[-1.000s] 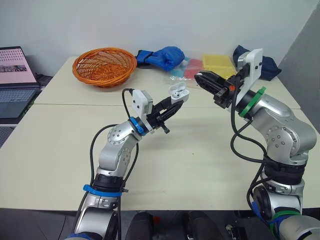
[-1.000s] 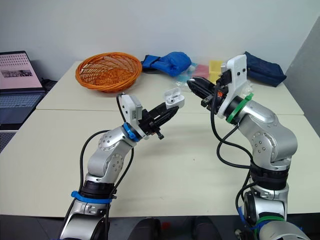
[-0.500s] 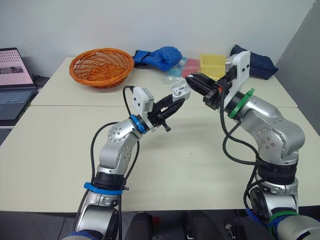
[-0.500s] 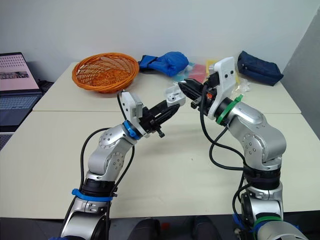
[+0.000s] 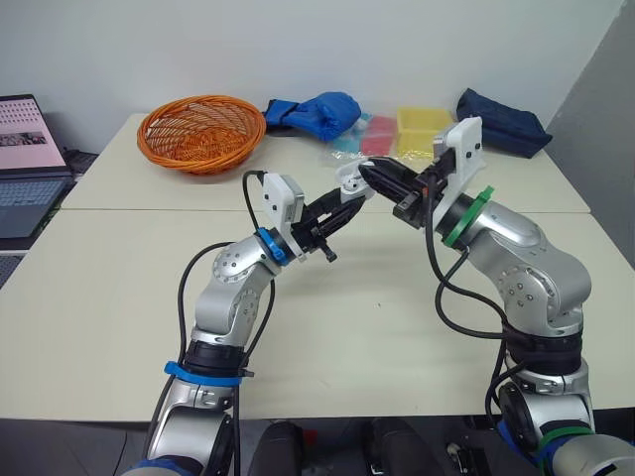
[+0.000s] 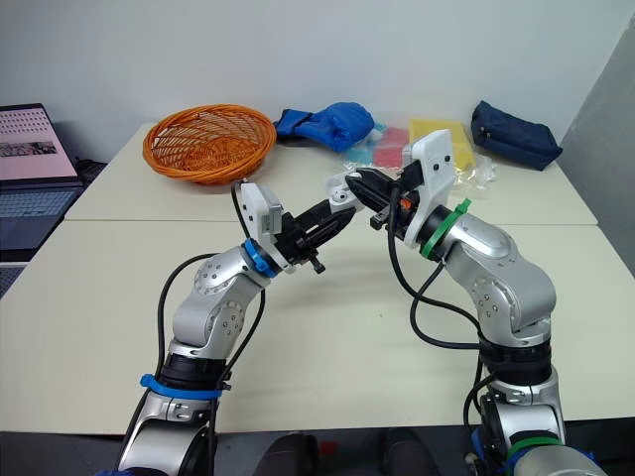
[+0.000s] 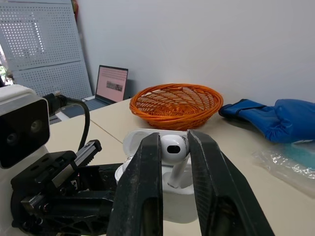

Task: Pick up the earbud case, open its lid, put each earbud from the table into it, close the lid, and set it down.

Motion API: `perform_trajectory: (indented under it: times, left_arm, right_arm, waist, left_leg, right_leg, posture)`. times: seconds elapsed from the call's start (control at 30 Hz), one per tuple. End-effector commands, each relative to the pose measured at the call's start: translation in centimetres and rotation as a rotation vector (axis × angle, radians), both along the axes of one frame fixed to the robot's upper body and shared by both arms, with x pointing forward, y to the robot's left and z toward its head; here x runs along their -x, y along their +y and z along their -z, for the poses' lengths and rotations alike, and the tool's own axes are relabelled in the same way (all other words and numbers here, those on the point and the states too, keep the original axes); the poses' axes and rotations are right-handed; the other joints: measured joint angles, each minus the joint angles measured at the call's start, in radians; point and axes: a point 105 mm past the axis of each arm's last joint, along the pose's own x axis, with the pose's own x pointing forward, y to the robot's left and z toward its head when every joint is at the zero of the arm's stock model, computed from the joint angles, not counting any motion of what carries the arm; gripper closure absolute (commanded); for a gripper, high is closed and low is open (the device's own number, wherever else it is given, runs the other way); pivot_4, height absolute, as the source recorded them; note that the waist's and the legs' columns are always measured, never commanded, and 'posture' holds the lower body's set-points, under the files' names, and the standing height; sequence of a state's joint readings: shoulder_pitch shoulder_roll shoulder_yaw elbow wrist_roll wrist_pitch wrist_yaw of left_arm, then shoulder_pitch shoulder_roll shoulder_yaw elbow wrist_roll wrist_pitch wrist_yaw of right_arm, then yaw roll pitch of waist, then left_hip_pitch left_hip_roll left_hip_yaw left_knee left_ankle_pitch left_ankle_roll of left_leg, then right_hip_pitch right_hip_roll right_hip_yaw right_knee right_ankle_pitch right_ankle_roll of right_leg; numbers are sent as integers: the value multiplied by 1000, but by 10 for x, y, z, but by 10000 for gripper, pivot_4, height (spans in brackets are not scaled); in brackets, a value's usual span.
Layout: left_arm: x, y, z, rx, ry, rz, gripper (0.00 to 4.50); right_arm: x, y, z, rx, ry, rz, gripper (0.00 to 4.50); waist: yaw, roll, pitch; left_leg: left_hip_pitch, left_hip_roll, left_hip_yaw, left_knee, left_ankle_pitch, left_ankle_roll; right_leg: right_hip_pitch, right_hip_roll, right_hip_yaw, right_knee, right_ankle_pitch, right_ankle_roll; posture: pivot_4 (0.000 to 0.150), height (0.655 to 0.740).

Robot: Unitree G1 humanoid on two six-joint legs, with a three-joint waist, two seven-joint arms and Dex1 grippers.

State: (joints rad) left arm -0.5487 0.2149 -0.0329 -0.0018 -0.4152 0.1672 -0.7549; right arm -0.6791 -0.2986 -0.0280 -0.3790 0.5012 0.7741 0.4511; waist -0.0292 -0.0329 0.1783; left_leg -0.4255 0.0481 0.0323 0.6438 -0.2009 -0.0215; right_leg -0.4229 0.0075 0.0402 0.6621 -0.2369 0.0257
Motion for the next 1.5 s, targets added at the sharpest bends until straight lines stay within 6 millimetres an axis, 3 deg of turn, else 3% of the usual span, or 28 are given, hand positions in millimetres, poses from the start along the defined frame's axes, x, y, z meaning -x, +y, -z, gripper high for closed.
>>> perform_trajectory:
  times: [0.03, 1.03, 1.23, 1.5]
  left_arm:
    - [5, 1, -16, 19, -64, 10, 37246]
    - [7, -3, -20, 32, -67, 41, 37246]
    - [7, -3, -20, 32, -65, 43, 37246]
    - [8, -3, -20, 30, -64, 44, 37246]
  right_arm:
    - [1, -3, -8, -3, -54, 22, 40685]
    - [2, 0, 4, 44, -79, 21, 40685]
    - [2, 1, 3, 47, -86, 18, 20870]
    - [1, -2, 0, 43, -91, 25, 20870]
  waist:
    - [0, 0, 0]
    - [0, 0, 0]
    - [0, 0, 0]
    - [0, 0, 0]
  left_leg:
    - [0, 0, 0, 0, 0, 0]
    - [0, 0, 0, -1, 0, 0]
    - [0, 0, 0, -1, 0, 0]
    - [0, 0, 0, -1, 0, 0]
  right_leg:
    - [0, 0, 0, 0, 0, 0]
    - [0, 0, 0, -1, 0, 0]
    - [0, 0, 0, -1, 0, 0]
    - [0, 0, 0, -1, 0, 0]
  posture:
    - [1500, 7400]
    - [1500, 7400]
    - [1500, 7400]
    - [1500, 7400]
